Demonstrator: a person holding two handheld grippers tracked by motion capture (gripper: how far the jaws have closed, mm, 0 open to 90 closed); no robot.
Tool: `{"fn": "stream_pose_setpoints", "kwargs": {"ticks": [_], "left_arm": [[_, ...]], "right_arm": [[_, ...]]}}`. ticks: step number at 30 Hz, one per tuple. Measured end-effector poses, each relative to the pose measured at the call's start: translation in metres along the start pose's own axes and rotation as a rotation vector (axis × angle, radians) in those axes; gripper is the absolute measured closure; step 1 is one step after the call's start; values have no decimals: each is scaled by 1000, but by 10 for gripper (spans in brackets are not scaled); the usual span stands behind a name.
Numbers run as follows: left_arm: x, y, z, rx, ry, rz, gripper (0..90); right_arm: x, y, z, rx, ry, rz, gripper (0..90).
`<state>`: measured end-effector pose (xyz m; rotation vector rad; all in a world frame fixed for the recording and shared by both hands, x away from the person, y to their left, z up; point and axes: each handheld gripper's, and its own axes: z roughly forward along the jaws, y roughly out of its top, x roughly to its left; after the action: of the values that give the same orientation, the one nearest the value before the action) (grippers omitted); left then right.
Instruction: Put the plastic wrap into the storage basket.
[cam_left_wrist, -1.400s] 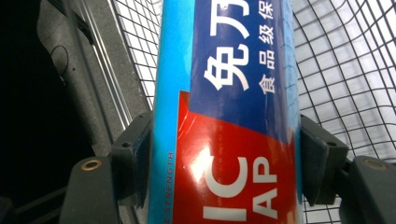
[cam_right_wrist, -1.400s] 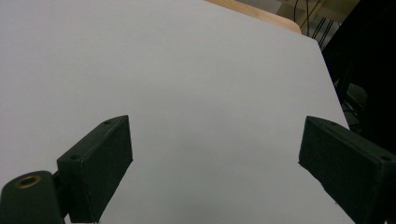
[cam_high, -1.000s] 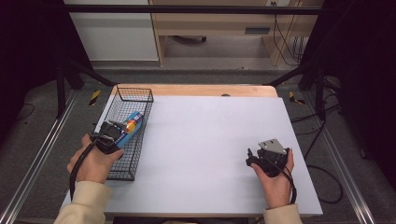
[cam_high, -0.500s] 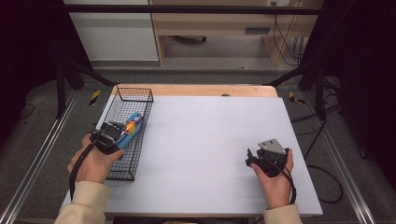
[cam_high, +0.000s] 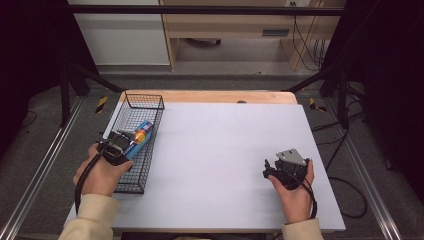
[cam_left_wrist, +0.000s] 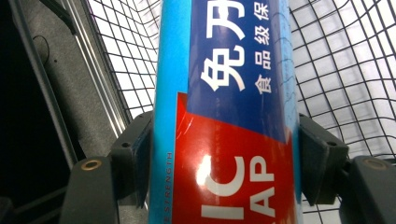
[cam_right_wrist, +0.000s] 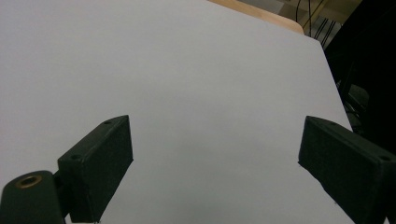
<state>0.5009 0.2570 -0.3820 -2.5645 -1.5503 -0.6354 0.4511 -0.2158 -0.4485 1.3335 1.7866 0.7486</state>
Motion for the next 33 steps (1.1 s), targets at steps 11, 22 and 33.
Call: {"fn": "stream_pose_setpoints", "kwargs": {"ticks": [11,22,33], "left_arm": [[0,-1,1,-6,5,4,317],[-5,-11,-28,-194,65,-8,176],[-30,-10,-77,-495,-32,75,111]], "right_arm": [[0,0,1,3,7,0,101],[-1,-1,1,5,7,0,92],[-4,0,-6,-44,35,21,43]]}}
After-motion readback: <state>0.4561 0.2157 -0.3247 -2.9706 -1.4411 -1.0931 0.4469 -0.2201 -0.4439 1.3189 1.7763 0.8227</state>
